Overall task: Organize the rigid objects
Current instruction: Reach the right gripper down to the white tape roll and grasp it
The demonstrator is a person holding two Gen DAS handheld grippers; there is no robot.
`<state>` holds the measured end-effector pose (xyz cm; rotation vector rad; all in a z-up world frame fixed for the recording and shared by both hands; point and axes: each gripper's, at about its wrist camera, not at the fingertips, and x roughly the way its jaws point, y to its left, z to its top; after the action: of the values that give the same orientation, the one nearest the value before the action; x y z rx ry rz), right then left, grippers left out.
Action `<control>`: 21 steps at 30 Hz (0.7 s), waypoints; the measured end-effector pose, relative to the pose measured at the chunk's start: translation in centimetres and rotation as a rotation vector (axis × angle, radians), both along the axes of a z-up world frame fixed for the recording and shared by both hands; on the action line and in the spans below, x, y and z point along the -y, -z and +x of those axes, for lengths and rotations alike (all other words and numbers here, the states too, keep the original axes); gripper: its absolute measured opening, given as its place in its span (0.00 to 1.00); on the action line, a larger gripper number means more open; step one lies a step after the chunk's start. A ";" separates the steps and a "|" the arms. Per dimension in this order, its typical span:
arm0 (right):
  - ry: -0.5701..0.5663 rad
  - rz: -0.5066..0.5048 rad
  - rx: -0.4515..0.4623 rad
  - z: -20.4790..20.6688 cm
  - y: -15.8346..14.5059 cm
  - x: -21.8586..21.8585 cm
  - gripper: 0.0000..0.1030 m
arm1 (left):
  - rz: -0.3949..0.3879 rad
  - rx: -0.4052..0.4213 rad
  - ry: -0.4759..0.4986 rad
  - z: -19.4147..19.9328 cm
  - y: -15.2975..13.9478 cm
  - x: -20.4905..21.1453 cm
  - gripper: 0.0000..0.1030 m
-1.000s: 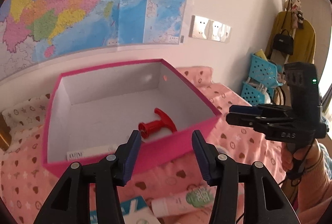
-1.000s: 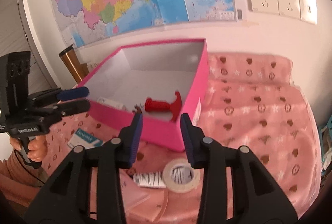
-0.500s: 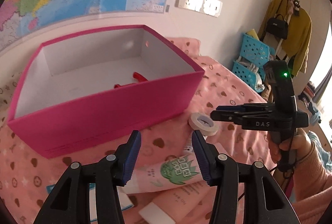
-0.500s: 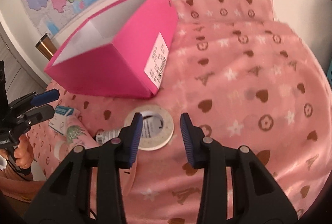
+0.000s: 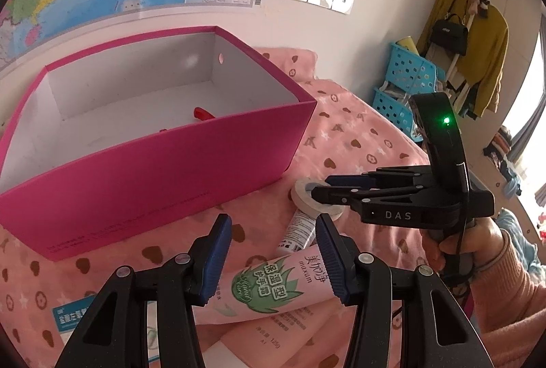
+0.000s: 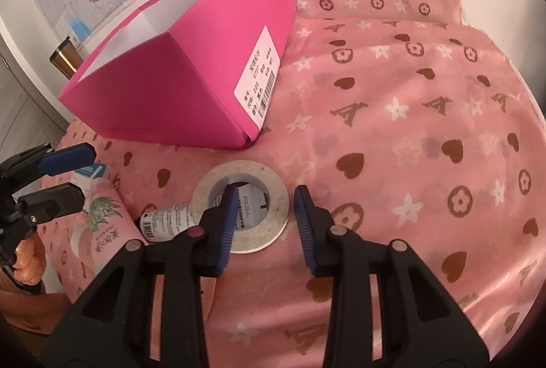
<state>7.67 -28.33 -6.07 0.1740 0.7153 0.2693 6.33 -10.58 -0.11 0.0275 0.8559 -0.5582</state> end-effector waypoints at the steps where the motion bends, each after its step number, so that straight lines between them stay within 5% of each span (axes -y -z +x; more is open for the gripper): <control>1: 0.003 -0.004 0.001 0.0 0.0 0.0 0.30 | -0.002 -0.004 0.000 0.1 0.1 0.1 0.50; 4: 0.018 -0.017 0.001 0.1 0.2 0.1 0.17 | -0.004 -0.010 0.002 0.2 0.3 0.2 0.50; 21: 0.025 -0.066 0.122 -3.0 -2.9 -1.1 0.16 | -0.087 -0.020 0.081 -0.6 -0.6 1.3 0.43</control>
<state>4.71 -27.24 -3.14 0.1028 0.5999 0.2306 5.71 -11.83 0.47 -0.0234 0.8519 -0.6720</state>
